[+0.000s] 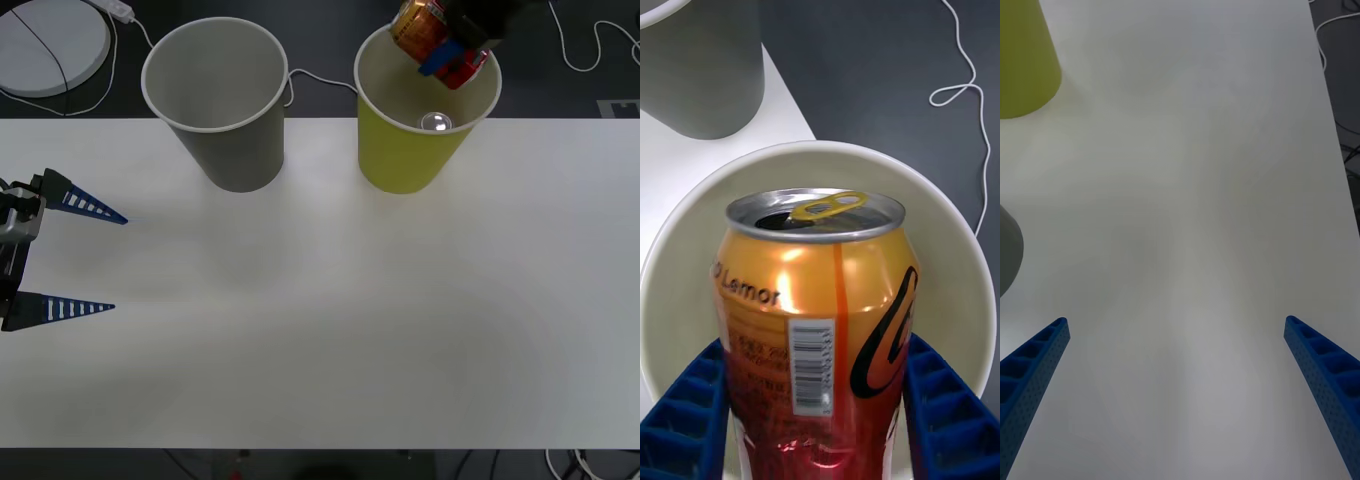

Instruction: Put the can into the green bin and the plastic bottle into the gray bin

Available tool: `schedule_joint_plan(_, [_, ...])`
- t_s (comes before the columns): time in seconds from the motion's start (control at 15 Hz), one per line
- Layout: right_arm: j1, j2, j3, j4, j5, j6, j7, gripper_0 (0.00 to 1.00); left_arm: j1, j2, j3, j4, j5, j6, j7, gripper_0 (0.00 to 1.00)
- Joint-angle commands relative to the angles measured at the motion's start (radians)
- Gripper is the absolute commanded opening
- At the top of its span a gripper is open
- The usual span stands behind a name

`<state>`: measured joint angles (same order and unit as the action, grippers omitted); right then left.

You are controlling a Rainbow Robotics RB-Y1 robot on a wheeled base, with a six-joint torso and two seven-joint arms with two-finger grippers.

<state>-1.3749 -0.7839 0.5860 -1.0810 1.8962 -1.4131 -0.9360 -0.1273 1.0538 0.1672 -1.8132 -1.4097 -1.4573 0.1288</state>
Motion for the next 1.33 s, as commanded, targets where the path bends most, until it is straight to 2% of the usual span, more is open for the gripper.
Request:
schedule_joint_plan(0.07, [0.001, -0.005, 0.0, -0.002, -0.005, -0.009, 0.011, 1.0, 0.0, 0.0, 0.0, 0.0, 0.0, 0.0, 0.0, 1.0])
schedule_joint_plan(0.33, [0.001, -0.054, -0.005, -0.051, -0.037, -0.064, 0.023, 1.0, 0.0, 0.0, 0.0, 0.0, 0.0, 0.0, 0.0, 1.0])
schedule_joint_plan(0.67, [0.014, -0.187, -0.037, -0.139, -0.215, -0.158, 0.048, 1.0, 0.0, 0.0, 0.0, 0.0, 0.0, 0.0, 0.0, 1.0])
schedule_joint_plan(0.93, [0.143, -0.291, -0.173, -0.26, -0.325, -0.158, 0.086, 1.0, 0.0, 0.0, 0.0, 0.0, 0.0, 0.0, 0.0, 1.0])
schedule_joint_plan(1.2, [0.361, -0.387, -0.365, -0.427, -0.405, -0.158, 0.128, 1.0, 0.0, 0.0, 0.0, 0.0, 0.0, 0.0, 0.0, 1.0])
schedule_joint_plan(1.33, [0.487, -0.416, -0.466, -0.47, -0.456, -0.158, 0.237, 1.0, 0.0, 0.0, 0.0, 0.0, 0.0, 0.0, 0.0, 1.0])
